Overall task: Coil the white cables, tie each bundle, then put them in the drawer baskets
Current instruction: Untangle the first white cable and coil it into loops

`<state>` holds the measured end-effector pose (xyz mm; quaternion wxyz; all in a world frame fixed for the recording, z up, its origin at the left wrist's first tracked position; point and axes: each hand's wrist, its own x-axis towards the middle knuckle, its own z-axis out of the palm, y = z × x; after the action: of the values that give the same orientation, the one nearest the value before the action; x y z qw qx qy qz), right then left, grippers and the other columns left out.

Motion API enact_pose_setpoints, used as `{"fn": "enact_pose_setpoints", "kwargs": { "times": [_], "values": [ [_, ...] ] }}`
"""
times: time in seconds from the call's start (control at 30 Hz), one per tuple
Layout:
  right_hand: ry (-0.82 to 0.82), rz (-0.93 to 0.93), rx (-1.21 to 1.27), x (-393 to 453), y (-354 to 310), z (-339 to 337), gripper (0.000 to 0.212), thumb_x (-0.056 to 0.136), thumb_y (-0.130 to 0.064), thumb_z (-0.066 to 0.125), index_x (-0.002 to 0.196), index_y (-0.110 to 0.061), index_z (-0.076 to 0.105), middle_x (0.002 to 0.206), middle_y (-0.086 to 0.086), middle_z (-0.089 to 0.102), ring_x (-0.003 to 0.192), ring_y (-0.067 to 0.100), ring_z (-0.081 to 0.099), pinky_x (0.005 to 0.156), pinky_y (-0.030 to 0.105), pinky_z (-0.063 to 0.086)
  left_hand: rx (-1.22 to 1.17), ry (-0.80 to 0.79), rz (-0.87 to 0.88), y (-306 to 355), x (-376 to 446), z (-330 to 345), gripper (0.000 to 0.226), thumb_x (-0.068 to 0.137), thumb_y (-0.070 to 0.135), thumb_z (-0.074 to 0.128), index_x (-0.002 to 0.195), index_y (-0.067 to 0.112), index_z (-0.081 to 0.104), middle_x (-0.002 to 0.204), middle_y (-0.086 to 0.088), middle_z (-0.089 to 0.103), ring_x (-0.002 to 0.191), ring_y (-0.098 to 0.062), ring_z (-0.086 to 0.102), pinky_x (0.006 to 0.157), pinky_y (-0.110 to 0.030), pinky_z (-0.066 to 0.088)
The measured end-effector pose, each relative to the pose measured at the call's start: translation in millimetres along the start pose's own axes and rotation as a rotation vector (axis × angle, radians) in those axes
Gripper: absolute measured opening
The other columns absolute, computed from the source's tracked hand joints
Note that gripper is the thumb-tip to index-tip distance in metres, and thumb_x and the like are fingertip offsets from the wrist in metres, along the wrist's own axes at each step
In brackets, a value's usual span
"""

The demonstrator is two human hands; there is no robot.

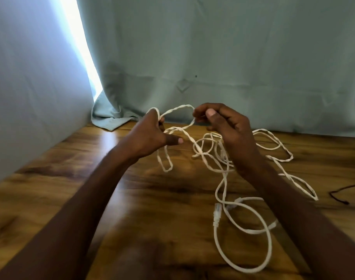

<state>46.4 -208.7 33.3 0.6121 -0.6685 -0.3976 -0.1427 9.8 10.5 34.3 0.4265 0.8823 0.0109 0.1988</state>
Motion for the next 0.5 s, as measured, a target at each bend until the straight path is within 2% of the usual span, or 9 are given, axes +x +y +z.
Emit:
{"fn": "enact_pose_setpoints", "kwargs": {
  "times": [0.07, 0.13, 0.17, 0.23, 0.33, 0.4, 0.5],
  "values": [
    [-0.131, 0.027, -0.034, 1, -4, 5, 0.03, 0.107, -0.025, 0.053, 0.115, -0.009, 0.076, 0.109, 0.002, 0.078, 0.107, 0.018, 0.073, 0.093, 0.031, 0.057, -0.067, -0.036, 0.026, 8, -2, 6, 0.058, 0.065, 0.034, 0.095, 0.098, 0.016, 0.051, 0.085, -0.007, 0.058, 0.074, -0.014, 0.052, 0.063, -0.038, 0.049],
    [-0.261, 0.072, -0.056, 0, -2, 8, 0.021, 0.099, -0.025, 0.067, 0.112, -0.012, 0.078, 0.103, 0.003, 0.079, 0.098, 0.022, 0.075, 0.087, 0.032, 0.059, -0.141, -0.115, 0.079, 6, -1, 6, 0.058, 0.06, 0.037, 0.094, 0.095, 0.008, 0.057, 0.075, -0.009, 0.06, 0.067, -0.013, 0.053, 0.054, -0.032, 0.044],
    [-0.301, 0.09, -0.085, 1, 1, 8, 0.019, 0.093, -0.021, 0.076, 0.11, -0.015, 0.078, 0.101, 0.002, 0.079, 0.095, 0.02, 0.075, 0.083, 0.029, 0.058, -0.152, -0.151, 0.115, 5, -1, 3, 0.057, 0.056, 0.036, 0.091, 0.091, 0.004, 0.059, 0.069, -0.005, 0.06, 0.063, -0.01, 0.053, 0.051, -0.03, 0.042],
    [-0.333, 0.114, -0.146, 2, 5, 7, 0.025, 0.083, -0.013, 0.087, 0.106, -0.018, 0.079, 0.097, -0.003, 0.078, 0.087, 0.011, 0.073, 0.077, 0.022, 0.056, -0.193, -0.267, 0.132, 3, -4, -5, 0.052, 0.057, 0.027, 0.092, 0.087, 0.0, 0.059, 0.068, 0.0, 0.059, 0.062, -0.01, 0.053, 0.051, -0.029, 0.04],
    [-0.299, 0.156, -0.203, 9, 2, 3, 0.025, 0.085, 0.003, 0.079, 0.099, -0.018, 0.08, 0.094, -0.001, 0.078, 0.085, 0.018, 0.073, 0.079, 0.028, 0.057, -0.341, -0.418, 0.116, 0, -10, -20, 0.038, 0.071, 0.017, 0.092, 0.088, 0.002, 0.061, 0.078, -0.013, 0.054, 0.072, -0.022, 0.05, 0.056, -0.03, 0.04],
    [-0.277, 0.189, -0.254, 15, -2, -3, 0.032, 0.084, 0.013, 0.072, 0.091, -0.017, 0.081, 0.087, 0.001, 0.079, 0.078, 0.012, 0.072, 0.073, 0.022, 0.056, -0.473, -0.354, 0.068, -5, -9, -25, 0.034, 0.083, 0.027, 0.084, 0.092, 0.006, 0.059, 0.082, -0.013, 0.049, 0.071, -0.021, 0.046, 0.061, -0.03, 0.041],
    [-0.257, 0.312, -0.156, 23, -7, -3, 0.028, 0.088, 0.012, 0.068, 0.093, -0.013, 0.08, 0.087, 0.002, 0.079, 0.078, 0.008, 0.072, 0.065, 0.014, 0.052, -0.649, -0.214, -0.082, -14, -3, -28, 0.038, 0.104, 0.046, 0.053, 0.083, 0.014, 0.055, 0.072, -0.009, 0.048, 0.067, -0.018, 0.048, 0.067, -0.033, 0.042]
  ]
}}
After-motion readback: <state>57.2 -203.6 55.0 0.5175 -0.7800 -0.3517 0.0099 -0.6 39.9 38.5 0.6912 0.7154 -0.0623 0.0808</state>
